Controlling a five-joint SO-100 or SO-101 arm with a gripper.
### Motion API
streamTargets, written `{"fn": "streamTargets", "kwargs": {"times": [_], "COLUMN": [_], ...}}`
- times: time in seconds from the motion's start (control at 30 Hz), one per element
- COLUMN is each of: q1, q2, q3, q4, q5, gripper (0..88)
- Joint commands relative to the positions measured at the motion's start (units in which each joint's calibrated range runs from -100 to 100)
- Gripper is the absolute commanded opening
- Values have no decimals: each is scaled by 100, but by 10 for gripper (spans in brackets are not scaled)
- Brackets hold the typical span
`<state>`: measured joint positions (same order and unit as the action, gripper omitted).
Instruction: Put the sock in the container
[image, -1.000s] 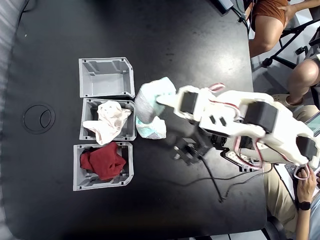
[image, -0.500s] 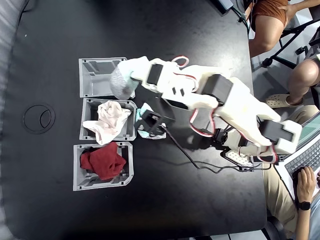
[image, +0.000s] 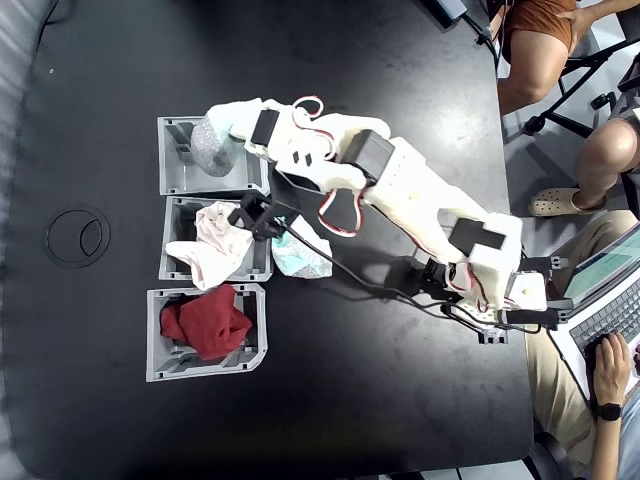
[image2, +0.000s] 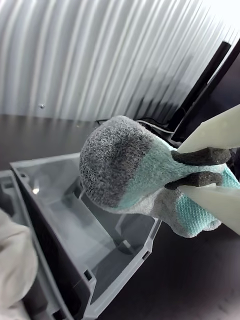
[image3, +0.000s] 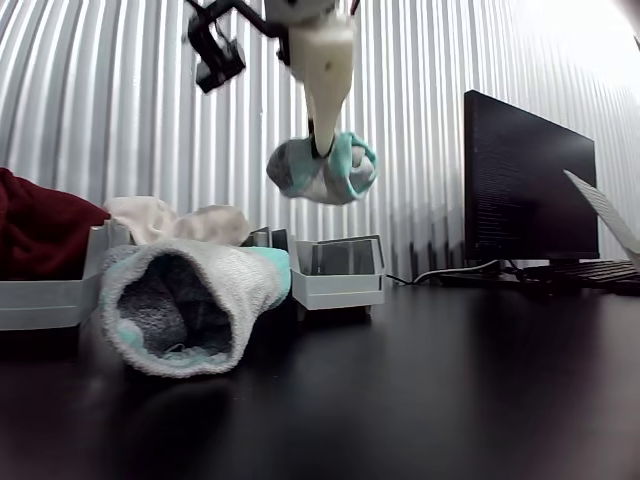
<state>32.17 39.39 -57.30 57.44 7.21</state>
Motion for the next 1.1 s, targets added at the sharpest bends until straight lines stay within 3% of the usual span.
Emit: {"fn": "streamTargets", "kwargs": {"times": [0.0,0.67,0.73,0.9,1.07], "q1": [69,-222,-230,-198,-96], "q2": [373,1553,1553,1553,1502], "q3": [-790,-2133,-2124,-2052,-2052], "q4": [-125,-134,-125,-82,-57], "q5": [-38,-32,-32,-38,-38], "gripper": [13,20,63,298,342]}}
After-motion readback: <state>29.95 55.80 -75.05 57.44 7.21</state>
